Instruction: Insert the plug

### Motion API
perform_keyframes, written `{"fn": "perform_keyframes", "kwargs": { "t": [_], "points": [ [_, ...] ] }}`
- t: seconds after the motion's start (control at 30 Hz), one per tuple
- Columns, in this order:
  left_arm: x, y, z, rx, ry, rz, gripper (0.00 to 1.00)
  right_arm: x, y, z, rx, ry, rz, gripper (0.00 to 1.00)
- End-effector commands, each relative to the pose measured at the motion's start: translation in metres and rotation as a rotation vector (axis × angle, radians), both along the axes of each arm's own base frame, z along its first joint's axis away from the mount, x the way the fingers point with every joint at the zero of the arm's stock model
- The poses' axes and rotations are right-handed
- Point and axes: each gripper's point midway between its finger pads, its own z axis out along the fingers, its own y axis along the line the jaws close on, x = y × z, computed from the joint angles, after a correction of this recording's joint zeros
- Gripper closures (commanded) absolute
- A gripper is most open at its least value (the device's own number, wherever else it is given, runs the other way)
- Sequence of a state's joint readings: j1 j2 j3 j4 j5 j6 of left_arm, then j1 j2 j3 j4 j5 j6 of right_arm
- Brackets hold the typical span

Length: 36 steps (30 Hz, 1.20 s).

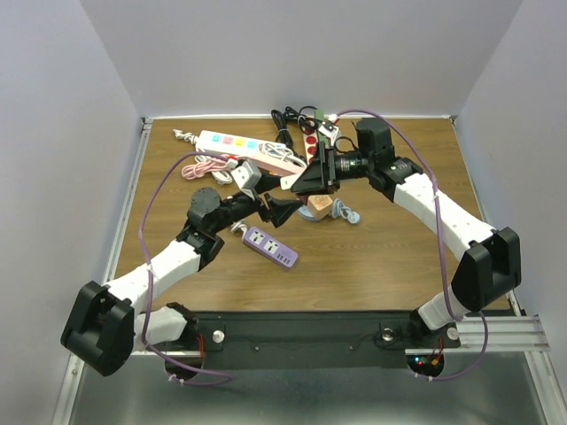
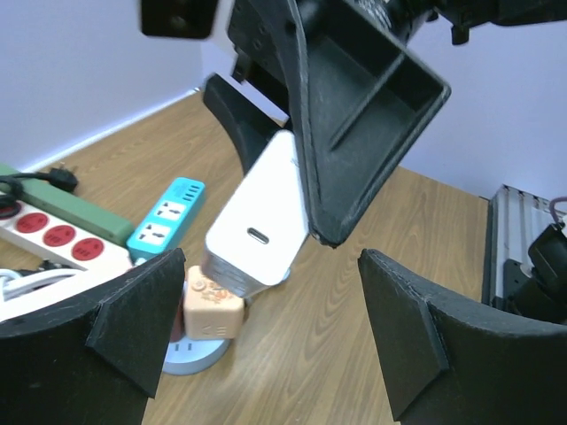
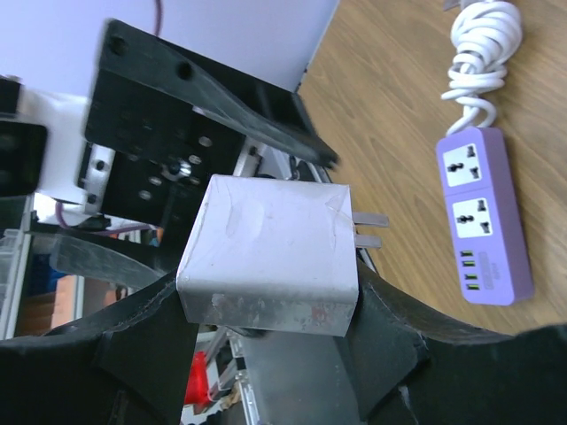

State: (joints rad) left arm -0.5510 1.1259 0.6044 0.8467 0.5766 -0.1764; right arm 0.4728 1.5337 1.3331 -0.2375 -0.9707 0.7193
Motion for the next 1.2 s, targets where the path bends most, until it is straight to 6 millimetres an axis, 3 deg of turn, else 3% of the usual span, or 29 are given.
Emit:
{"fn": "perform_keyframes", "kwargs": {
  "t": [0.0,0.13,0.4,0.6,0.73,0.9,1.0,1.03,1.07,1.13,1.17],
  "points": [
    [-0.005,-0.011,0.038,-0.067,-0.122,-0.031,0.11,-0.014,0.001,0.043,0.110,-0.085,0.058,0.99],
    [-0.005,-0.017,0.039,-0.077,-0.117,-0.041,0.19,-0.018,0.000,0.047,0.129,-0.078,0.067,1.00],
    [-0.008,-0.016,0.053,-0.122,-0.146,-0.027,0.23,-0.024,-0.002,0.036,0.125,-0.038,0.074,1.00],
    [-0.010,-0.021,0.049,-0.120,-0.139,-0.054,0.39,-0.024,-0.002,0.037,0.130,-0.034,0.072,1.00],
    [-0.015,-0.026,0.045,-0.114,-0.123,-0.093,0.42,-0.024,-0.001,0.041,0.141,-0.035,0.071,1.00],
    [-0.020,-0.030,0.046,-0.126,-0.136,-0.114,0.55,-0.025,-0.001,0.040,0.155,-0.028,0.083,1.00],
    [-0.025,-0.034,0.048,-0.127,-0.138,-0.149,0.72,-0.025,-0.001,0.036,0.150,-0.019,0.075,0.92],
    [-0.027,-0.035,0.048,-0.126,-0.137,-0.162,0.90,-0.025,-0.001,0.035,0.148,-0.023,0.073,0.89],
    [-0.028,-0.036,0.047,-0.125,-0.136,-0.173,1.00,-0.024,-0.001,0.035,0.147,-0.030,0.066,0.87],
    [-0.037,-0.038,0.044,-0.114,-0.136,-0.216,1.00,-0.022,-0.001,0.031,0.140,-0.038,0.059,0.75],
    [-0.039,-0.039,0.038,-0.100,-0.120,-0.234,1.00,-0.019,-0.003,0.029,0.136,-0.058,0.046,0.62]
  ]
}}
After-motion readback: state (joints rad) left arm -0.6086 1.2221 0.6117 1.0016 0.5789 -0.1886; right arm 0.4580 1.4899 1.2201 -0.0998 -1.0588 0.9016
